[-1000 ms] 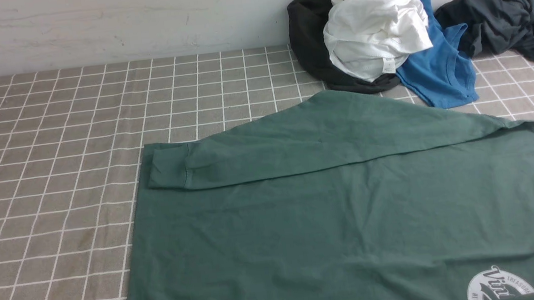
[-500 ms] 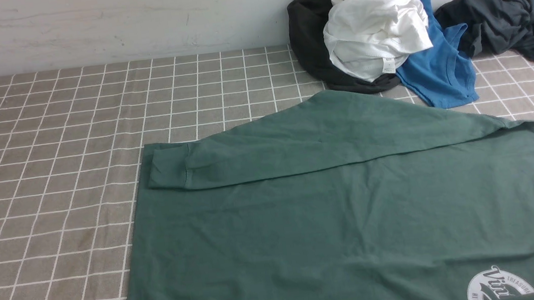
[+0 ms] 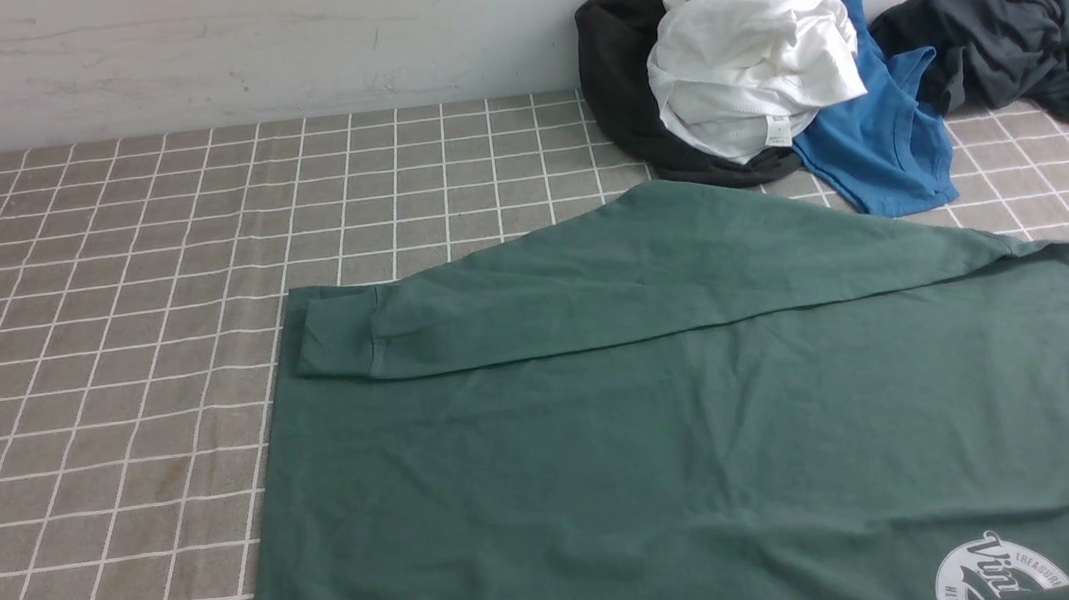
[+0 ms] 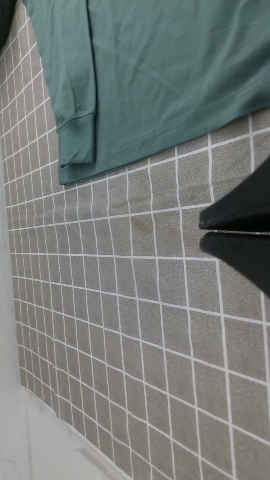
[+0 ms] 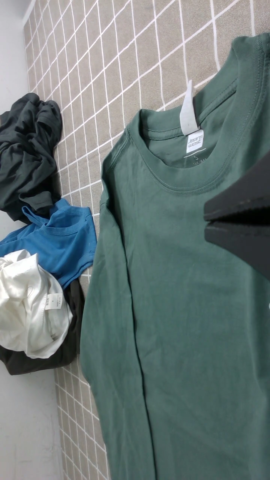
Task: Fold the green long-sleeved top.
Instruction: Use the left arm to clamp the cuff closest to it
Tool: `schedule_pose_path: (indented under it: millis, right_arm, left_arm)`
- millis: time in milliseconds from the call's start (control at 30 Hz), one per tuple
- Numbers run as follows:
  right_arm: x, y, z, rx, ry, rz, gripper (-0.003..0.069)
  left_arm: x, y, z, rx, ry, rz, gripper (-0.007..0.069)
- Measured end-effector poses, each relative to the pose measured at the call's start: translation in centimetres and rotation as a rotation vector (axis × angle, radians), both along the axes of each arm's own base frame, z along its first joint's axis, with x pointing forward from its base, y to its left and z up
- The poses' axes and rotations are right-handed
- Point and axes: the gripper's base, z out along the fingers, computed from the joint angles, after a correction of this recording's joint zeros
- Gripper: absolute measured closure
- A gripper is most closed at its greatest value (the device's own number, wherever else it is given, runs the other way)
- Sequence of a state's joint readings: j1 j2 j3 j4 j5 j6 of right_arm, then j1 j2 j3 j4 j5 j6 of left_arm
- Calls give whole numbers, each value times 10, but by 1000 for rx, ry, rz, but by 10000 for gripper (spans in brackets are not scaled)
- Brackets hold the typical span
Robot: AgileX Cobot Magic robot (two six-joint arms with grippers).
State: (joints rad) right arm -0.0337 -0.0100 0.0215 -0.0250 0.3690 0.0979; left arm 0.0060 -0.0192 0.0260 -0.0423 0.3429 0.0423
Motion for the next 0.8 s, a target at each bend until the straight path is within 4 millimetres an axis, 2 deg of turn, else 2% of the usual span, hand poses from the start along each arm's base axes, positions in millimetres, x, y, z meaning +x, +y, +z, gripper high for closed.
schedule_pose_path:
  millis: [567,667,767,800]
  right_arm:
    - [0,0,0,3,0,0,673]
    - [0,0,0,11,0,1,673]
    - [0,3,0,144,-5,7,673]
    - [0,5,0,259,-8,8,673]
  left_arm:
    - [0,0,0,-12,0,2,631]
    - [0,-2,0,-84,0,5,631]
    - [0,-7,2,-362,-3,20,631]
    - [0,-10,3,-556,-2,26,631]
